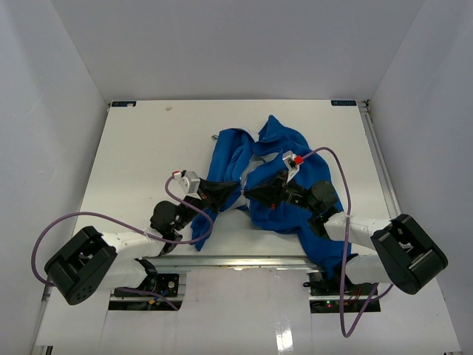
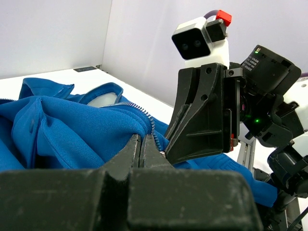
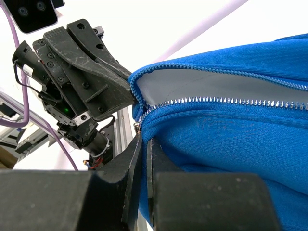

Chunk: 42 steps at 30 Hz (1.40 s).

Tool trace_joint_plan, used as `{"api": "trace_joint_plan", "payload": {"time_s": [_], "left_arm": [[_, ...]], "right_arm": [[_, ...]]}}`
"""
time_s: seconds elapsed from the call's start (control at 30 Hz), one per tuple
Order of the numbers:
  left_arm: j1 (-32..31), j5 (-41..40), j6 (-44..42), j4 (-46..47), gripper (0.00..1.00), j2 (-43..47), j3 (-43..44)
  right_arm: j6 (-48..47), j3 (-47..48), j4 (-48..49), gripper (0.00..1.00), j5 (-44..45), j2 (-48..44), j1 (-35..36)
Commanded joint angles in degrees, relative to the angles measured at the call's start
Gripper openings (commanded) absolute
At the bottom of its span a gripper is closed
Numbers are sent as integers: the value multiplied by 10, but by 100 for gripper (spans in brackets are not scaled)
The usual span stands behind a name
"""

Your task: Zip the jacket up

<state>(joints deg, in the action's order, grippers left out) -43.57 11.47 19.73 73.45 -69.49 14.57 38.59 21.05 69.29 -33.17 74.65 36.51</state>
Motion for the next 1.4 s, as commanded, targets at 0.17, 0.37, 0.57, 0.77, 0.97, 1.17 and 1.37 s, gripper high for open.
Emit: {"api": "trace_joint_plan", "payload": {"time_s": [0.17, 0.37, 0.57, 0.77, 0.97, 1.17, 1.37], "left_arm": [[-12, -7, -27, 40, 0, 14, 0], [-16, -7, -49, 47, 0, 11, -4], [-20, -13, -71, 56, 0, 9, -11], [-26, -21, -88, 61, 0, 7, -13], [-33, -55, -101, 69, 0, 12, -21], [-35, -82, -114, 75, 0, 21, -27], [-37, -86, -122, 80, 0, 16, -28]], "right_arm": [[26, 31, 54, 8, 2, 9, 8], [32, 31, 51, 8, 6, 9, 8], [35, 30, 36, 8, 16, 2, 9], [40, 27, 27, 8, 28, -3, 8], [55, 26, 27, 8, 22, 2, 10], [59, 13, 23, 8, 23, 1, 15], [53, 22, -8, 8, 29, 5, 22]]}}
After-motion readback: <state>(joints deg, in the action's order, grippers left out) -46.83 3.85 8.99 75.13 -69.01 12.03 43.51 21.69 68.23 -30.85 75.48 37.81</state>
